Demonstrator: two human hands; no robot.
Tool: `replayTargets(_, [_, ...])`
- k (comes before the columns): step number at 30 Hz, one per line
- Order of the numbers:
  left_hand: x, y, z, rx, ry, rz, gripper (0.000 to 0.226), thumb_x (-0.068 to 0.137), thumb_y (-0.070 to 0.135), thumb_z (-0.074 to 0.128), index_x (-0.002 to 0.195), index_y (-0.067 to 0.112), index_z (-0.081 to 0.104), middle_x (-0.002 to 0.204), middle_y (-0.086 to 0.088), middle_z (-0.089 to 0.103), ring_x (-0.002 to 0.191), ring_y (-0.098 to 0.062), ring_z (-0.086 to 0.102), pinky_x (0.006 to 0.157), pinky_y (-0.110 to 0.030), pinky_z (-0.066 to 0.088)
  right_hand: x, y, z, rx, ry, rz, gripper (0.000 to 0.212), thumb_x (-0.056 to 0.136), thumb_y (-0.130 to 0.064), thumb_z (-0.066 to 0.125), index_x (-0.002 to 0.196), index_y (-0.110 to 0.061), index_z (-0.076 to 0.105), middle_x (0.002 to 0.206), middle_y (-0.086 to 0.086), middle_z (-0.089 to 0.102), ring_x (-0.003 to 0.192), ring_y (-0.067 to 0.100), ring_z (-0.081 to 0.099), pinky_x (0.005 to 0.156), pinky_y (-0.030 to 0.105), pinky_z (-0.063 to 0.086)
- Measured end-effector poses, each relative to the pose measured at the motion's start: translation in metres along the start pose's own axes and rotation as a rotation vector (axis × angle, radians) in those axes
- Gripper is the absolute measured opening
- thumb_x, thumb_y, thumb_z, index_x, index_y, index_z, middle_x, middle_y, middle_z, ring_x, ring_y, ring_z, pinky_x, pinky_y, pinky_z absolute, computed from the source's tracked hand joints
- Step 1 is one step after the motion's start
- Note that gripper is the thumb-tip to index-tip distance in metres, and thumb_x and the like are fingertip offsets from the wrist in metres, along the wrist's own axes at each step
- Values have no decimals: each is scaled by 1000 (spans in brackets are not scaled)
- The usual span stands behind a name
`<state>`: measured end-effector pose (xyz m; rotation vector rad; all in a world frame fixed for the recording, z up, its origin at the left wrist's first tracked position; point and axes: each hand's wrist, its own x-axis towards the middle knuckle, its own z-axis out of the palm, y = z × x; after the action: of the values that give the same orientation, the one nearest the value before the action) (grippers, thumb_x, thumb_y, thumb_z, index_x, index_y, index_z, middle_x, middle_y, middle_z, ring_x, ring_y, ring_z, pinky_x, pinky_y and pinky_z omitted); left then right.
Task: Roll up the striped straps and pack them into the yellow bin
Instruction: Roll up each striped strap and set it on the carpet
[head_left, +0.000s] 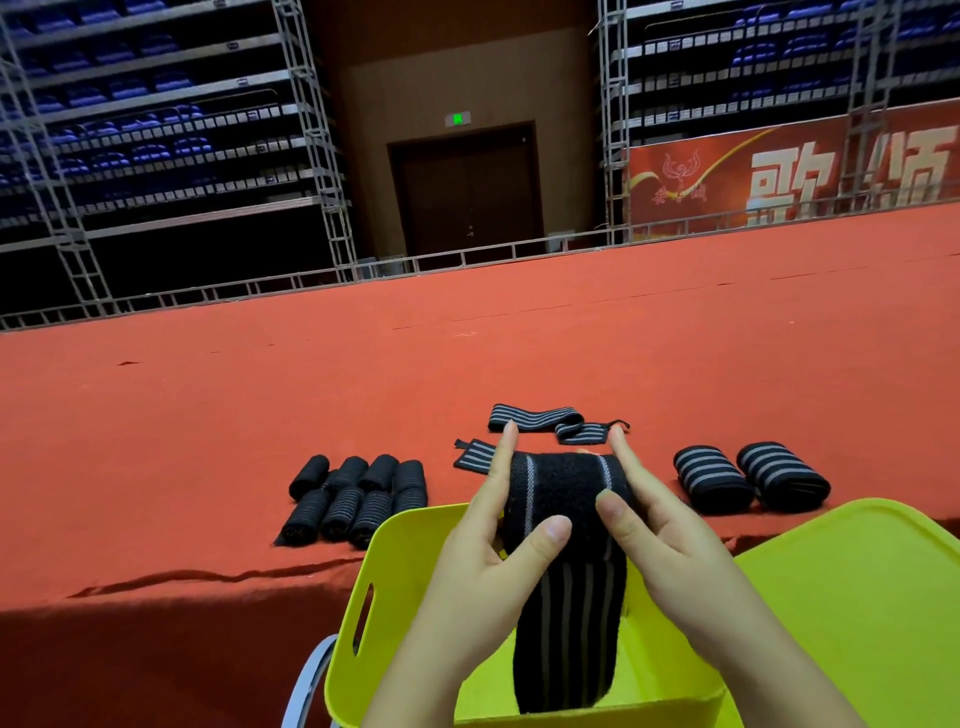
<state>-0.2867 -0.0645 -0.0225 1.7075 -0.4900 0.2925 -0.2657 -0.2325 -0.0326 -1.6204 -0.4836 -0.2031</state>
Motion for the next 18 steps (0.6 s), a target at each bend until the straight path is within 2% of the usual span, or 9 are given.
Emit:
replayTargets(2, [0,-3,0,-47,24,-13,69,80,26,68,138,48,39,132,21,58,124,1,53,99,-16,43,1,-2,-2,27,-10,-7,66,73,-51,58,134,-52,33,113,-56,44,119,-26,36,94,2,33])
replayTargets(4, [1,-9,-1,-83,68,-12,65,76,26,74,133,46,49,130,13,62,122,-6,57,97,-20,47,2,-4,-6,53,-49,0,65,74,-47,66,133,-49,40,118,-46,51,118,-19,45,95,5,38])
replayTargets(7, [1,-12,-4,-77,84,-4,66,68,35,77,127,51,54,127,5,64,122,-13,58,99,-29,47,3,-6,-10,-35,-113,13,72,65,-52,80,130,-51,49,127,-24,59,119,-2,54,104,29,43])
replayTargets(9, [1,-10,-5,-104,83,-10,73,66,32,78,130,52,50,123,2,66,116,-15,62,97,-28,50,3,-10,-12,-91,-98,-4,59,67,-39,81,119,-51,55,119,-18,64,112,3,60,101,35,46])
replayTargets(11, [2,-8,-6,-137,67,-14,85,66,29,79,138,48,40,123,3,66,115,-15,63,99,-27,48,2,-13,-12,-91,-83,-38,52,75,-22,80,112,-50,58,115,-17,66,107,4,63,97,33,49])
replayTargets(13, [2,-6,-7,-175,28,-43,94,65,29,80,143,43,28,123,7,67,117,-11,61,100,-23,47,1,-14,-11,-51,-73,-55,48,76,-17,77,111,-44,60,114,-13,67,106,6,64,96,31,49])
replayTargets(15, [3,-5,-6,-214,-20,-105,100,62,40,84,144,36,26,121,12,67,116,-6,61,92,-17,48,1,-15,-12,2,-56,-61,45,75,-22,78,112,-39,61,113,-9,68,106,10,64,95,32,49])
replayTargets(18, [3,-8,-6,-190,-114,-196,95,56,69,79,133,23,49,123,5,67,119,-12,60,92,-24,47,2,-15,-13,31,-45,-77,46,71,-27,77,111,-43,61,112,-6,69,106,12,65,95,33,50])
